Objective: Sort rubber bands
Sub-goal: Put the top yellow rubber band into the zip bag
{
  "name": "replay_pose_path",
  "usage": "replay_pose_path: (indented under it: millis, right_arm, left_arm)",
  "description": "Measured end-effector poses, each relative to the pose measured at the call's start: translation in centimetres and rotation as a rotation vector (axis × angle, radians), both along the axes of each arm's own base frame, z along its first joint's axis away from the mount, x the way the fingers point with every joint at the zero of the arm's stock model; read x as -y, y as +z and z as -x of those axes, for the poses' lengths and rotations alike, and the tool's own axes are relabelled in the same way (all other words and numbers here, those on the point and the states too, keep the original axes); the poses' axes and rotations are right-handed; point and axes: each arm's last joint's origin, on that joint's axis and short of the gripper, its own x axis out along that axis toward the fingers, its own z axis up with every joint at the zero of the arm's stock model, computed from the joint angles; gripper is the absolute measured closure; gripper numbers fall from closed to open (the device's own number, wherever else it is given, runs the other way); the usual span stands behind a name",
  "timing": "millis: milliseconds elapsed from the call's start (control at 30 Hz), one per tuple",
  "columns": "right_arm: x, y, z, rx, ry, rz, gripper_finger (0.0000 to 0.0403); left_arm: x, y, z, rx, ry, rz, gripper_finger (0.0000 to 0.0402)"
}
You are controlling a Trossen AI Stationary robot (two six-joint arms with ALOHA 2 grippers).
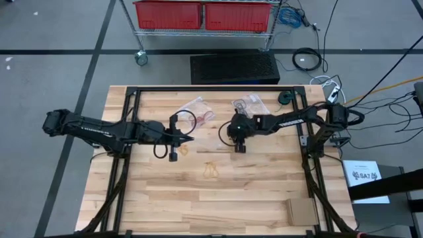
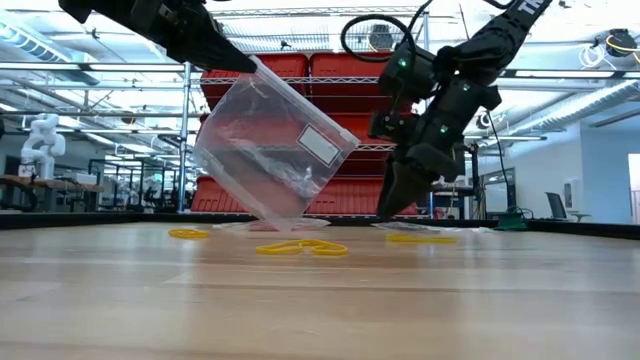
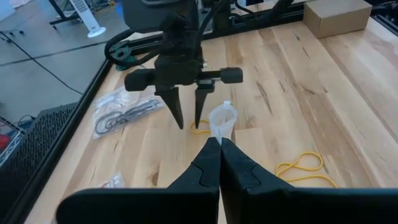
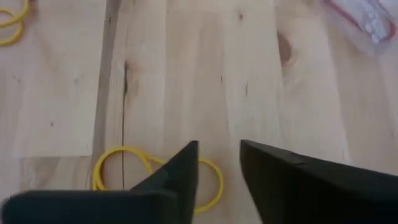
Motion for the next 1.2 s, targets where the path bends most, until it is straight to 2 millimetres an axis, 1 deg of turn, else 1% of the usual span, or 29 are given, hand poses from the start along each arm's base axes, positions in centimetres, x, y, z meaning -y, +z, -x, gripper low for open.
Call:
replay_pose_path:
  millis: [133, 200, 300, 400, 533, 667, 933, 1067, 1200]
  right_arm:
    - [0.0, 0.2, -0.3, 0.029, 0.067, 0.056, 0.0382]
    - [0.0, 0.1, -0.3, 0.023, 0.085, 0.072, 0.0396]
    - [0.2, -0.7, -0.4, -0.005, 0.079, 0.069, 0.0393]
    - [0.3, -2.4, -0.6, -0.051, 0.077, 0.062, 0.0400]
    - [0.1, -3.3, -0.7, -0.094, 0.057, 0.039, 0.0401]
    - [-0.5, -2.5, -0.3, -0.109, 0.020, 0.012, 0.0402]
    - [-2.4, -0.4, 2.1, -0.224, -0.038, -0.096, 0.0403]
    - [-3.2, -0.5, 2.9, -0.308, -0.084, -0.136, 0.0403]
    - [-3.8, -0.4, 2.8, -0.288, -0.165, -0.181, 0.0393]
  left_arm:
    - [0.0, 0.0, 0.0, 0.000, -0.001, -0.003, 0.0401]
    - [0.0, 0.0, 0.0, 0.000, -0.001, -0.003, 0.0401]
    - [0.0, 0.0, 0.0, 0.000, -0.001, -0.003, 0.0401]
    - [0.0, 0.0, 0.0, 0.000, -0.001, -0.003, 0.0401]
    - [0.0, 0.0, 0.0, -0.004, -0.001, -0.004, 0.0401]
    - [0.0, 0.0, 0.0, -0.005, -0.002, -0.004, 0.0401]
    - [0.0, -0.1, 0.0, -0.008, -0.001, -0.004, 0.0401]
    - [0.0, -0.1, 0.0, -0.009, -0.001, -0.004, 0.0401]
    - [0.0, -0.1, 0.0, -0.008, -0.001, -0.004, 0.0401]
